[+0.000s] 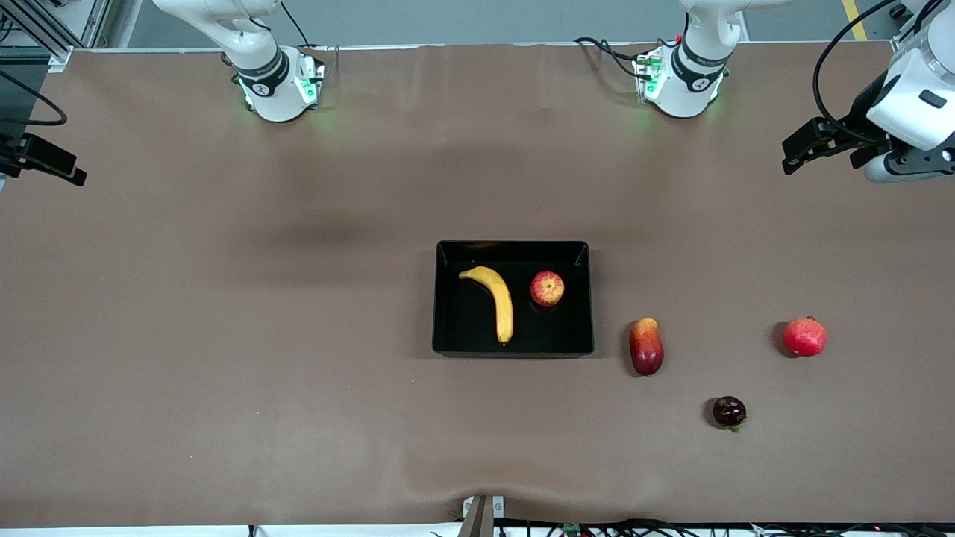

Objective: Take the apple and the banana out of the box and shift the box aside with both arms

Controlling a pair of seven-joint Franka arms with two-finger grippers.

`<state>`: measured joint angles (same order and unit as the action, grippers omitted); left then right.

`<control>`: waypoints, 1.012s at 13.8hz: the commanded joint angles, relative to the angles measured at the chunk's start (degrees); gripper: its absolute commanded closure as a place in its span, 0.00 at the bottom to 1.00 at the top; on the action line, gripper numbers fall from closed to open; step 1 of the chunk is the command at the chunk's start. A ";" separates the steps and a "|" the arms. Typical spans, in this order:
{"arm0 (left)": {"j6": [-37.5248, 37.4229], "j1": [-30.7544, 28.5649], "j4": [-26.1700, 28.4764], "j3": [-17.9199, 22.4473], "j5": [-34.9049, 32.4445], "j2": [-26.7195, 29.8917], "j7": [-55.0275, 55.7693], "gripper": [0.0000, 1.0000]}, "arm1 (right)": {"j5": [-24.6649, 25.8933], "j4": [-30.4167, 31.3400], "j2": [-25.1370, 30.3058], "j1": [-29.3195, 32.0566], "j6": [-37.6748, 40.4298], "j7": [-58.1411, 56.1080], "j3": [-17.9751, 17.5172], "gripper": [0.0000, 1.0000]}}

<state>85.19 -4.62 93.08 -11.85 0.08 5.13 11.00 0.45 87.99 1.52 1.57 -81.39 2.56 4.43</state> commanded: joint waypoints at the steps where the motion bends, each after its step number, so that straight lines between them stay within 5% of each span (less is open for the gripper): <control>1: -1.35 -0.13 -1.50 -0.10 -1.13 -0.56 -0.80 0.00 | 0.00 -0.10 0.42 0.45 0.70 0.08 -0.48 0.00; 9: -0.65 1.36 -2.64 -1.33 -1.58 -6.08 2.96 0.00 | -0.18 -0.02 0.33 0.36 0.61 0.16 -0.48 0.00; 14: 4.17 5.93 -1.59 -4.84 0.54 -12.58 19.82 0.00 | -0.36 -0.02 0.24 0.27 0.61 0.16 -0.48 0.00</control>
<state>87.67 0.12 92.64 -15.72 -0.20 -4.55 25.71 0.36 88.01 1.52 1.56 -81.13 2.56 4.29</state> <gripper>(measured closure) 0.000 0.000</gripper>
